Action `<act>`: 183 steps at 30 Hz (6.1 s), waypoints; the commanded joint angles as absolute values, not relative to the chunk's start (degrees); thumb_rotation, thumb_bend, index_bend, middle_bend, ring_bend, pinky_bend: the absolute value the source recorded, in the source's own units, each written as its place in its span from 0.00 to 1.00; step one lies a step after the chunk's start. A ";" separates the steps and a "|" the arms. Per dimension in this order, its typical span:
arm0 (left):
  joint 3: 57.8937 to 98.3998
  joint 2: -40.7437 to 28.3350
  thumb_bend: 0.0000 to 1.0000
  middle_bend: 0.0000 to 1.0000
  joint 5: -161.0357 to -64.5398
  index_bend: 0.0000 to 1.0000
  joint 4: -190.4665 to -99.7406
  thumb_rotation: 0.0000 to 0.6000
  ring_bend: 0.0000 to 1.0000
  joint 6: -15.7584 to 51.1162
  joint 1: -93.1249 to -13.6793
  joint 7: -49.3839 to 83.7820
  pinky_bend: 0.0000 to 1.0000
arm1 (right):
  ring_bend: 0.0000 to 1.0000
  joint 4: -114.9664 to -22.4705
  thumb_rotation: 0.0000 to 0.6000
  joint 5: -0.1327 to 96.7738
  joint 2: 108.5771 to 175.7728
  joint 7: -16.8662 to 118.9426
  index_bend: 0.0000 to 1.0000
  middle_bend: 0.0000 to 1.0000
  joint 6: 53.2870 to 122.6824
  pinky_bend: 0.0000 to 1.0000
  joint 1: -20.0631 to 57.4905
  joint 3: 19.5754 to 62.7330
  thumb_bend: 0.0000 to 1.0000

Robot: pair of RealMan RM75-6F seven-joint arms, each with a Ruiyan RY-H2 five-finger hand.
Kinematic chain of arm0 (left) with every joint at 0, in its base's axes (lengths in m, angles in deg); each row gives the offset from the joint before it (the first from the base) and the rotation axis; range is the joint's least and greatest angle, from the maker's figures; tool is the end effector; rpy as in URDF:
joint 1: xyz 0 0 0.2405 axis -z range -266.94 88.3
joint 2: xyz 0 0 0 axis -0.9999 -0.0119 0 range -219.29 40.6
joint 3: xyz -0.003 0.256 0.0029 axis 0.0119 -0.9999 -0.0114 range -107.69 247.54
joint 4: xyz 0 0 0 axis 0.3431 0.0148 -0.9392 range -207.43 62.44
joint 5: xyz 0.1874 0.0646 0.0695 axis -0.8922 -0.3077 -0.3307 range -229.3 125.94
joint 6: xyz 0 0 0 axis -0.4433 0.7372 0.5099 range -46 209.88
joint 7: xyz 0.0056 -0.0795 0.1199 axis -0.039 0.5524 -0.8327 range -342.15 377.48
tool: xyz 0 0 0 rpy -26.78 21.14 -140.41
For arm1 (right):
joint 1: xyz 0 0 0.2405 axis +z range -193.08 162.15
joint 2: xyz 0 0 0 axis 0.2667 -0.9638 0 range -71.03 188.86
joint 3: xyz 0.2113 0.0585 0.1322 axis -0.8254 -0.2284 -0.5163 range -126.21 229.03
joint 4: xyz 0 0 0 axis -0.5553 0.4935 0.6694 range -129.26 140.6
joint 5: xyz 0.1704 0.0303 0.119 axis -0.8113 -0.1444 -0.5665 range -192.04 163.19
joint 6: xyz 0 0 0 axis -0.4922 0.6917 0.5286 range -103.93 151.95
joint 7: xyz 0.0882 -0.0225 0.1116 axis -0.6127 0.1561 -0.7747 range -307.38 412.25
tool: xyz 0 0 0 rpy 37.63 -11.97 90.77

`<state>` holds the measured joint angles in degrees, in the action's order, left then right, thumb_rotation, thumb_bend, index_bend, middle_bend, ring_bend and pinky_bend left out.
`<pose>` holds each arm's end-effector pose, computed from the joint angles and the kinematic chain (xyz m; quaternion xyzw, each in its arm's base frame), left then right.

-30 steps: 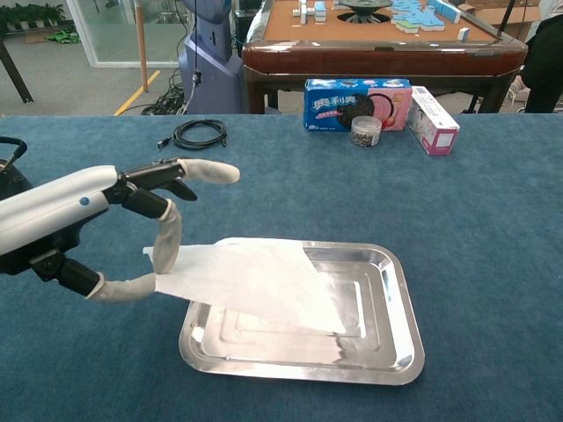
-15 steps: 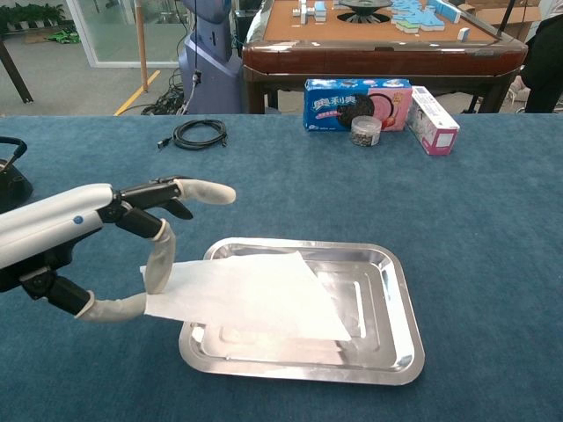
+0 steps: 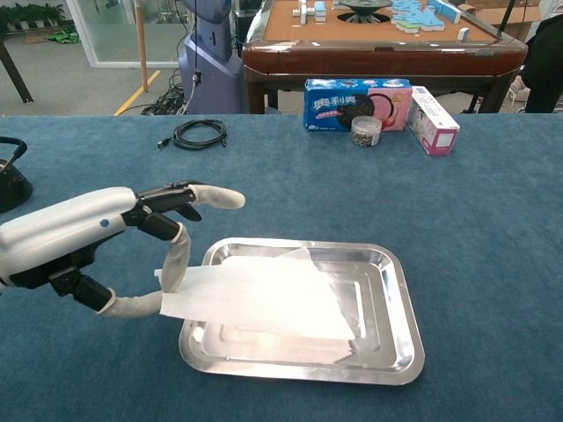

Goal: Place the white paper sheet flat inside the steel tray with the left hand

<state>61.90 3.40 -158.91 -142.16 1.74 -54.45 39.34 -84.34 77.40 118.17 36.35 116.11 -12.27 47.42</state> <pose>-0.1765 0.2467 -0.0246 -0.7617 -0.3306 -0.5326 0.1637 -0.3061 -0.1751 0.2020 0.5663 -0.3766 0.4859 0.5489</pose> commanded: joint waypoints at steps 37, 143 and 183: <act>62.46 7.72 0.34 0.10 -156.30 0.55 -133.40 1.00 0.00 2.57 -55.29 41.21 0.18 | 0.36 -84.02 1.00 77.56 118.14 35.42 0.48 0.50 116.51 0.32 -12.42 47.33 0.26; 69.97 3.98 0.58 1.00 -133.92 0.26 -155.42 1.00 1.00 33.54 -44.70 -6.47 1.00 | 0.36 -83.74 1.00 74.23 116.37 31.36 0.48 0.50 120.85 0.32 -15.49 44.52 0.26; 67.61 5.75 0.58 1.00 -142.04 0.27 -152.62 1.00 1.00 30.27 -43.59 -7.16 1.00 | 0.36 -82.00 1.00 75.14 116.83 26.82 0.48 0.50 123.63 0.32 -16.33 43.49 0.26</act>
